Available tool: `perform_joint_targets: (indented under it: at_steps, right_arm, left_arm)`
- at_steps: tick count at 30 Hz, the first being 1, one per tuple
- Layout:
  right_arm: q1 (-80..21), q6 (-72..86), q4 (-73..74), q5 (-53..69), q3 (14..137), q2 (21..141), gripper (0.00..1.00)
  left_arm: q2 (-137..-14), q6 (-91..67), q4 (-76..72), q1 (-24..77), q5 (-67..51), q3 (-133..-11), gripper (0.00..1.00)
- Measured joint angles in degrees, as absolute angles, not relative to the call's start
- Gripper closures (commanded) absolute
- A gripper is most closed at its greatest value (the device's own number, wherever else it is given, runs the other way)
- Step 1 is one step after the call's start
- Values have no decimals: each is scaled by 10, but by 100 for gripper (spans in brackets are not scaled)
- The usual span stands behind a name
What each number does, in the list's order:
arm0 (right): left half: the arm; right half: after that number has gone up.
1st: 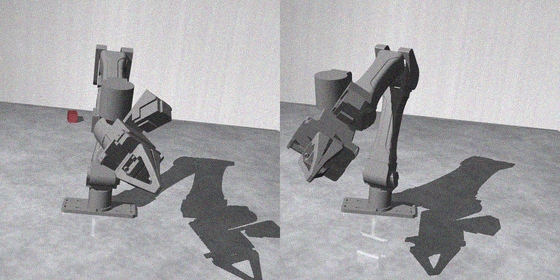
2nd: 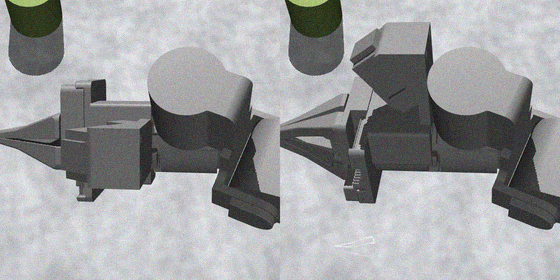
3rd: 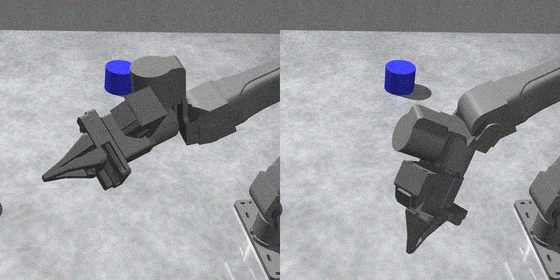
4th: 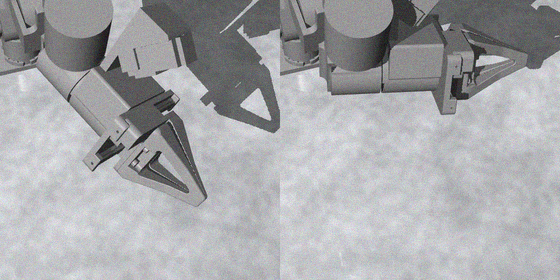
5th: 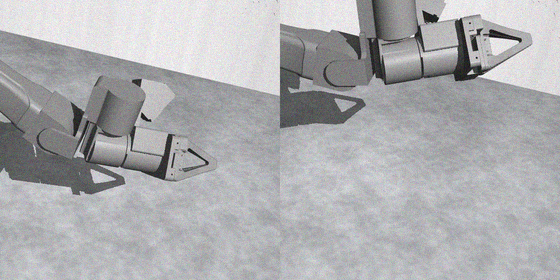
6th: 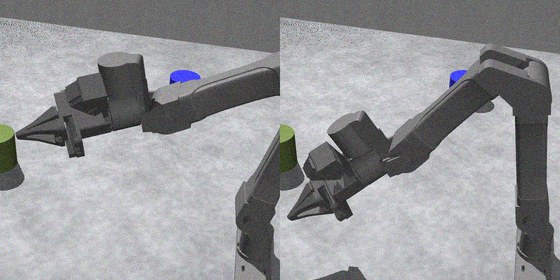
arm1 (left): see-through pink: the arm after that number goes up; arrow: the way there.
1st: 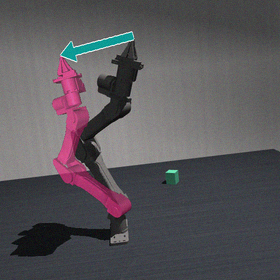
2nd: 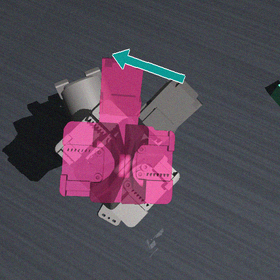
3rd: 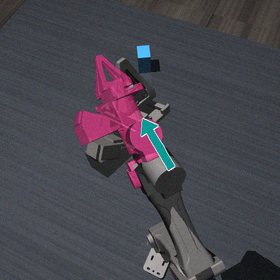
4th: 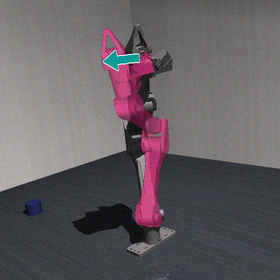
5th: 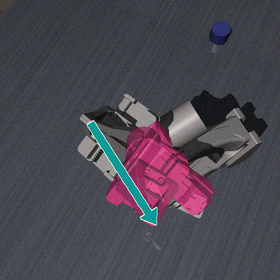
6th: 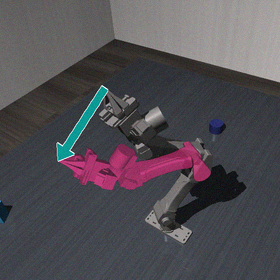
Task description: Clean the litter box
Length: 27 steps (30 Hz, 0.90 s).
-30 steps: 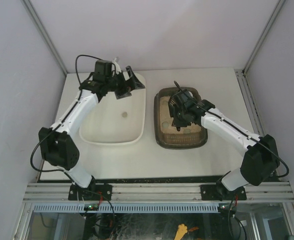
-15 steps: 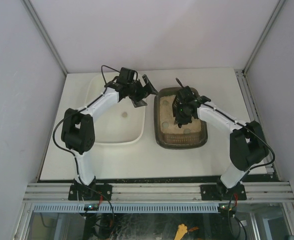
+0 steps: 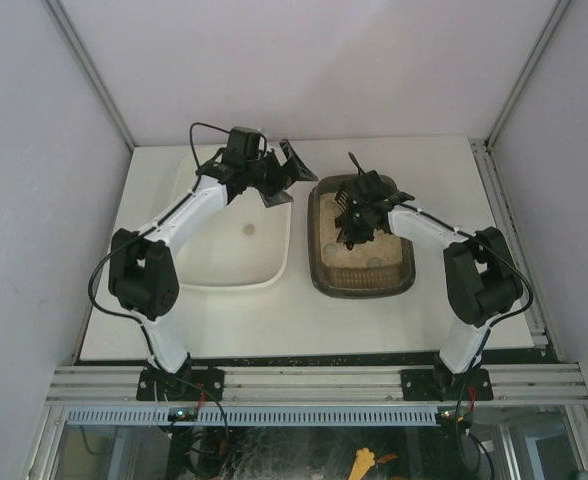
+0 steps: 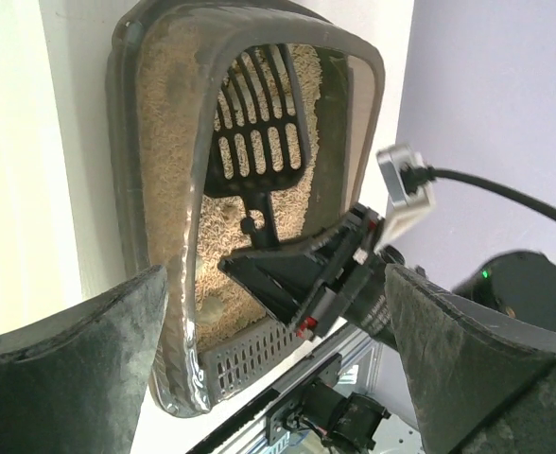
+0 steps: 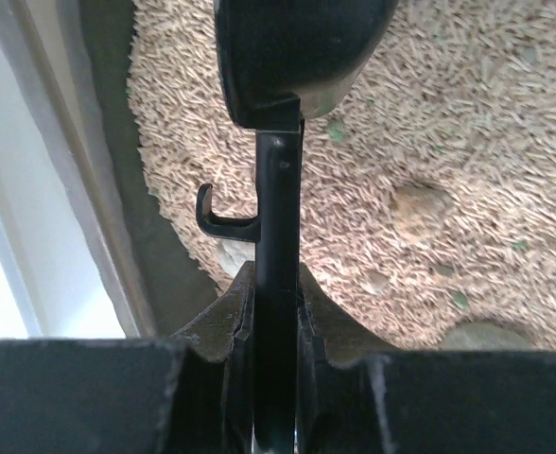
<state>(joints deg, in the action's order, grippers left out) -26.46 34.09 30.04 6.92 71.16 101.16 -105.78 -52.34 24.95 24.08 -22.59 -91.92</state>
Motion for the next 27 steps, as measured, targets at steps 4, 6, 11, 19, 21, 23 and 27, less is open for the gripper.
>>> perform_joint_targets:
  at_steps: [4, 6, 11, 19, 21, 23, 27]
  right_arm:
    - [-259, 352, 256, 105, 708, 1026, 100]
    - [-255, 362, 230, 124, 694, 1026, 100]
    - [-230, 396, 140, 192, 635, 1024, 100]
    - [-214, 419, 99, 249, 553, 959, 100]
    - [-214, 424, 100, 258, 531, 929, 100]
    - [-213, 428, 100, 263, 512, 894, 100]
    - [-209, 432, 101, 267, 486, 836, 100]
  left_arm:
    - [-1034, -515, 250, 235, -226, -911, 0]
    - [-1030, -513, 250, 230, -226, -908, 0]
    - [-1030, -508, 258, 220, -226, -897, 0]
    - [-994, -485, 286, 218, -223, -867, 0]
    - [-973, -473, 295, 217, -222, -865, 0]
    - [-949, -458, 303, 215, -221, -862, 0]
    - [-890, -415, 327, 212, -215, -860, 0]
